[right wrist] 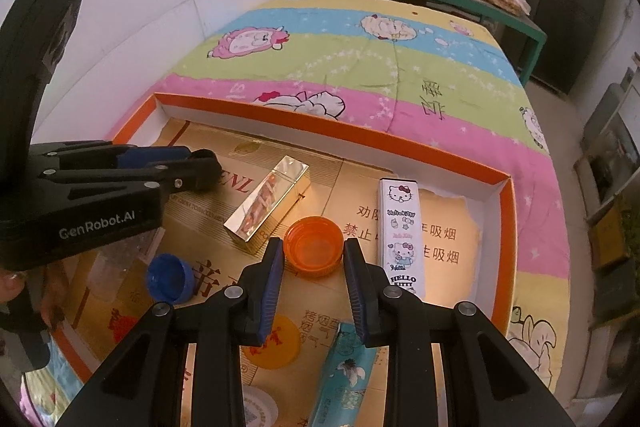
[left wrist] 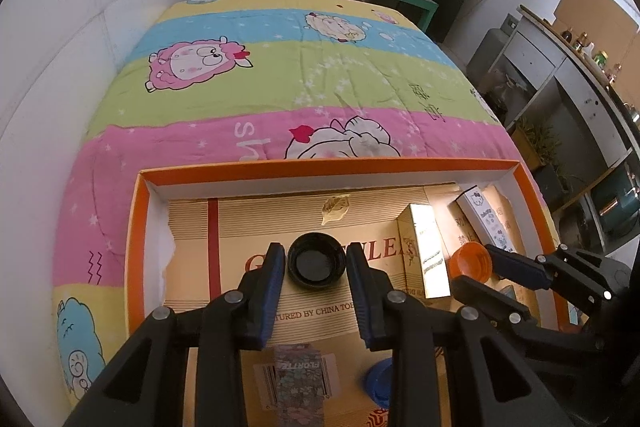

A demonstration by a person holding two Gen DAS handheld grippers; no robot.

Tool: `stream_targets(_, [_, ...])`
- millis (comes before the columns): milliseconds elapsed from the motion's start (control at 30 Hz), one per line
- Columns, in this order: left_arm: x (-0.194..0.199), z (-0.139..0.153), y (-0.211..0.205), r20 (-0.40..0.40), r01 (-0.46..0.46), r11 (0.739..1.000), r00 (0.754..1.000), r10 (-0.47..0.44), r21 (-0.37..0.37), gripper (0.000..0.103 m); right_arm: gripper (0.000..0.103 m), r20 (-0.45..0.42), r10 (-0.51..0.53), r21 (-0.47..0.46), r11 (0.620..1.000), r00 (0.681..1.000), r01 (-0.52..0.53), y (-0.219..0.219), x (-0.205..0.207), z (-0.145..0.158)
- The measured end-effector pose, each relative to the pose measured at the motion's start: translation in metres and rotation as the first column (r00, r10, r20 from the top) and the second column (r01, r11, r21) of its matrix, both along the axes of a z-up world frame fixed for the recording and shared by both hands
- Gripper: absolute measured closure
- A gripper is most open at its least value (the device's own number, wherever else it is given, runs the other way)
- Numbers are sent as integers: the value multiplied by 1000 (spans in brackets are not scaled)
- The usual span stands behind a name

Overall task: Organize rigid objects
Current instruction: 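Open the left tool releasing the black cap while the right tool releases the orange cap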

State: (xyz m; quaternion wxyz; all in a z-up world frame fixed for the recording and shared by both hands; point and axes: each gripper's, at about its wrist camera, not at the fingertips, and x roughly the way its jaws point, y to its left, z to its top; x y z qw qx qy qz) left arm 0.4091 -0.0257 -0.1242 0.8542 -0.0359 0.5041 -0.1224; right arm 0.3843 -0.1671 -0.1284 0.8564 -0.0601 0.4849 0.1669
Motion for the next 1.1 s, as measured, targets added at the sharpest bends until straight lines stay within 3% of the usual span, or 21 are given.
stream_targets(100, [0, -1, 0, 2, 2, 1000, 1000, -2, -3, 68, 71, -2, -1, -2, 1000, 1000, 1, 1, 1, 0])
stream_targets(200, [-1, 0, 0, 5, 4, 1000, 1000, -3, -3, 62, 58, 2, -2, -8, 1000, 1000, 2, 1, 0, 0])
stream_targets(300, [-2, 1, 1, 7, 3, 1000, 1000, -3, -8, 54, 58, 4, -5, 3, 1000, 1000, 5, -1, -1, 1])
stream_targets(800, [-30, 26, 9, 93, -14, 999, 996, 17, -39, 54, 58, 74, -68, 22, 998, 995, 66, -8, -23, 23])
stream_targets(900, [-38, 31, 10, 111, -18, 999, 994, 22, -41, 53, 52, 93, -94, 33, 995, 991, 91, -10, -31, 27])
stream_targets(1000, [-49, 38, 11, 135, -17, 999, 991, 21, -36, 42, 49, 110, -113, 46, 993, 988, 109, -12, -38, 32])
stream_targets(1100, [-62, 43, 11, 157, -17, 999, 987, 22, -28, 42, 42, 125, -137, 59, 990, 983, 130, -15, -48, 38])
